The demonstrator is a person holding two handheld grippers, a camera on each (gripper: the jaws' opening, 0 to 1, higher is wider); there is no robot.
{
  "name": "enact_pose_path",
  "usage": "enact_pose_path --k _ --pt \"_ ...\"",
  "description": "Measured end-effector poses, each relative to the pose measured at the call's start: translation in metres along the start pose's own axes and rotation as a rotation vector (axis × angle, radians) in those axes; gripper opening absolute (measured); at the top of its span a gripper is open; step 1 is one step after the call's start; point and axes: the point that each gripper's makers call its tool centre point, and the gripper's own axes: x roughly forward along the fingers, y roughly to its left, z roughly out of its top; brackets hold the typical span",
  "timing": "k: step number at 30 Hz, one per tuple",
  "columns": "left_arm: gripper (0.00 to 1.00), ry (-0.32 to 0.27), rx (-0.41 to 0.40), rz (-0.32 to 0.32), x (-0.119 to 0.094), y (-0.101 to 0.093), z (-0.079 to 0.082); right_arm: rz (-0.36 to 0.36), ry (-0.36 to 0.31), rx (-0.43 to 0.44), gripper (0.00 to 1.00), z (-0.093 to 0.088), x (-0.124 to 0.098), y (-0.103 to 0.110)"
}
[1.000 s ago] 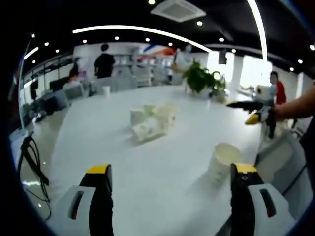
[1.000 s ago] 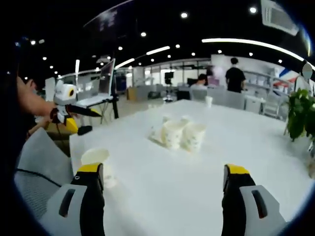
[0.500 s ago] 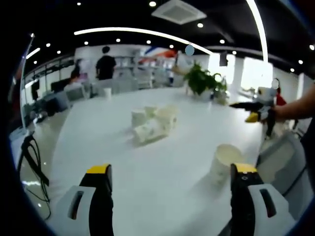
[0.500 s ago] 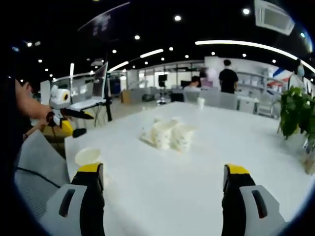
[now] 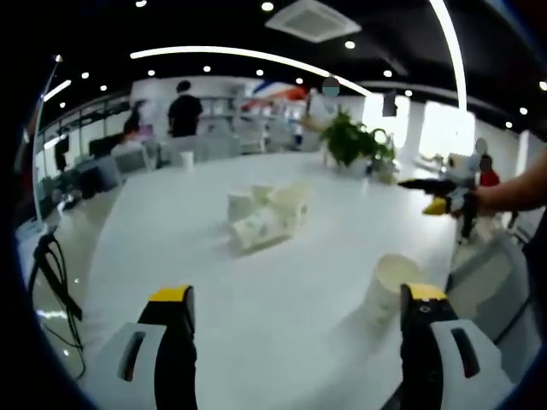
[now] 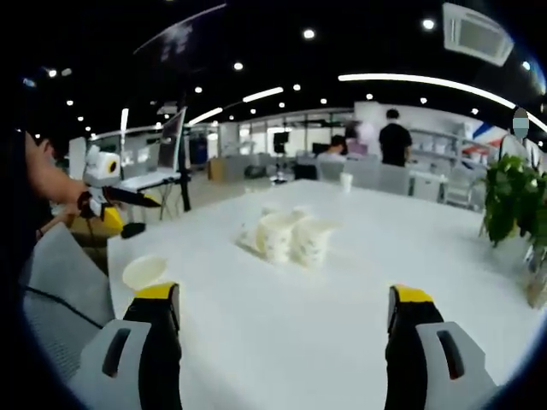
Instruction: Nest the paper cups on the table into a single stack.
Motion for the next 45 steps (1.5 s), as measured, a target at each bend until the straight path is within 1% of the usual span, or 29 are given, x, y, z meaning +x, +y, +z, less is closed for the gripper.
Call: enact_pose_path --k 7,11,16,28,34,36,40,45 --pt "0.98 0.0 0.018 0.008 -0.002 -0.001 -0.001 -0.009 -0.004 0.009 1.0 0.0 0.005 -0.006" --pt "0.98 -0.008 0.024 0.009 -0.002 0.0 0.002 -0.012 -0.012 0.014 1.0 0.003 0.009 -0.007" --pt "0.98 -0.007 0.023 0.003 -0.001 0.0 0.005 -0.008 -0.013 -0.001 1.0 0.004 0.017 -0.009" --pt "0.98 0.003 0.027 -0.006 0.001 -0.001 0.003 0.003 -0.028 -0.007 1.0 0.013 0.036 -0.018" --pt "0.98 0.006 0.028 -0.003 0.003 0.003 0.005 0.008 -0.027 -0.006 1.0 0.015 0.046 -0.022" --pt "0.98 0.013 0.036 -0.004 0.004 0.002 0.006 0.008 -0.027 -0.002 1.0 0.016 0.05 -0.025" --pt "0.98 0.01 0.042 -0.006 0.005 0.005 0.008 0.001 -0.039 0.011 1.0 0.019 0.057 -0.032" --pt "0.98 0.022 0.043 -0.006 0.006 0.006 0.006 -0.009 -0.055 0.025 1.0 0.022 0.064 -0.04"
